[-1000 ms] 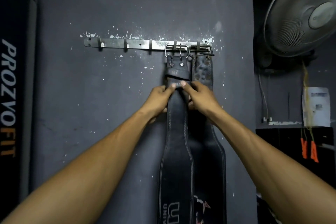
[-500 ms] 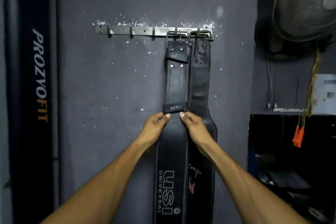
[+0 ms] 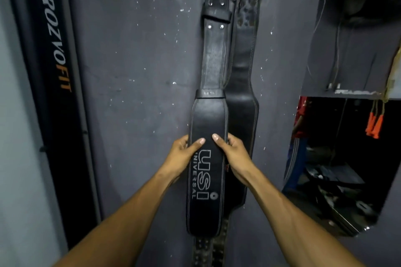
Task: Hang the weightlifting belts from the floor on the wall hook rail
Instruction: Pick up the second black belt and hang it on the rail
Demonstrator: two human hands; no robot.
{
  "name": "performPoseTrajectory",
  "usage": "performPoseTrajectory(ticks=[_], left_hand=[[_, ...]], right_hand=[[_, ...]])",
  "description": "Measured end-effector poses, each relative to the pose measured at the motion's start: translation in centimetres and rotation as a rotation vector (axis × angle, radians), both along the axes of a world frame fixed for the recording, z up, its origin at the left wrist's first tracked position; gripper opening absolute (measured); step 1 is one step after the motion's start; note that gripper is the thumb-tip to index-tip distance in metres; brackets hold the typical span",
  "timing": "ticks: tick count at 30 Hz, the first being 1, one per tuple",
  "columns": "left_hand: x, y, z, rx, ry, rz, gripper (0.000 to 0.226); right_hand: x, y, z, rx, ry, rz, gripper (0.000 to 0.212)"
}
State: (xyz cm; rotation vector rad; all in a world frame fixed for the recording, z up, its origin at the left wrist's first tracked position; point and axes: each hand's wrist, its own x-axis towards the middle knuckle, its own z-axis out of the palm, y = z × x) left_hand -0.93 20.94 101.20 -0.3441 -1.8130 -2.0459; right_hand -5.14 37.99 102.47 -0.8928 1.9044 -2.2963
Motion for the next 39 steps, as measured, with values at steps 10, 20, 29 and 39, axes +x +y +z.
performPoseTrajectory(ticks=[10, 20, 29, 39], left_hand=[[4.1, 1.7, -12.2, -0.033, -0.205, 0.055, 0.035], [9.3, 3.2, -15.8, -0.062, -0.358, 0.047, 0.036], [12.8, 2.7, -23.2, -0.183, -0.65, 0.209, 0.051], [22.5, -0.7, -37.6, -0.167, -0.946, 0.262, 0.012]], right_hand=[[1.4, 2.2, -8.2, 0.217, -0.002, -0.061, 0.047], [6.3, 4.0, -16.2, 0.303, -0.124, -0.045, 0.04], [9.9, 4.4, -23.5, 0.569, -0.346, -0.172, 0.066], [16.8, 1.2, -36.5, 0.769, -0.65, -0.121, 0.054]])
